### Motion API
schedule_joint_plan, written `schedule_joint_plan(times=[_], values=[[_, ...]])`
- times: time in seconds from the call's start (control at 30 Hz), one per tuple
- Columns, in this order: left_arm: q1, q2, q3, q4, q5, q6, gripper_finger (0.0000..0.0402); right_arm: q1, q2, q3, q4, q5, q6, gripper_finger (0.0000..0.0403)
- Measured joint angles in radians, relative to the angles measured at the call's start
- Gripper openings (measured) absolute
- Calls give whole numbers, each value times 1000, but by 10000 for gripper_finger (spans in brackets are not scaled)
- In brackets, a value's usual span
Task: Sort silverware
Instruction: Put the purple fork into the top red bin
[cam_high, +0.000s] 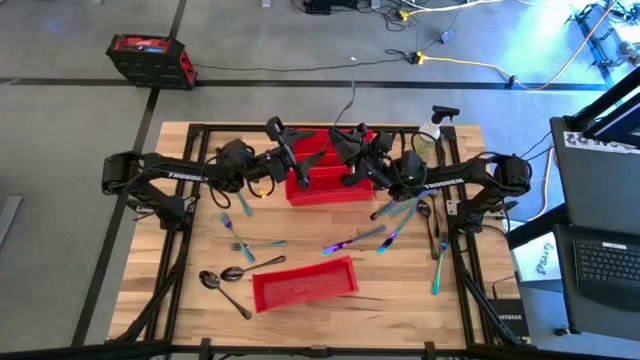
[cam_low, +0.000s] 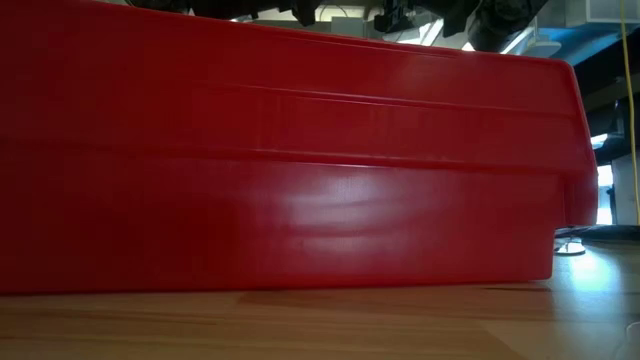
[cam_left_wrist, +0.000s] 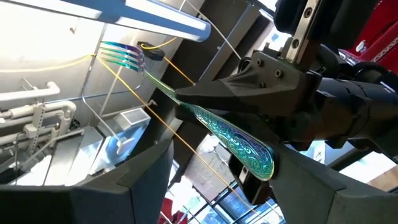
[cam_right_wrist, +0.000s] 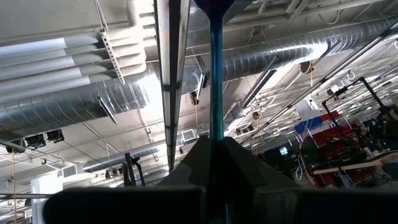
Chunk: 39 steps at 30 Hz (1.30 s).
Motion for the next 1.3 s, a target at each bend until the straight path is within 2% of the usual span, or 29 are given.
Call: schedule_joint_plan(times=[0.2,0.27,0.43,0.6,1.3], values=[[0,0,0,0,-4,1,229,0,0,1,-11,0,0,5],[0,0,0,-2,-3,0,203,0,-1,1,-13,0,-1,5],[0,0,-1,-19,20,0,108,0,-1,1,-15,0,0,5],[-2,0,-1,-14,18,1,58,0,-1,1,-25,1,0,5],[-1,-3,-1,3,-19,-5,1,-7,-3,1,-66,0,-3,5]])
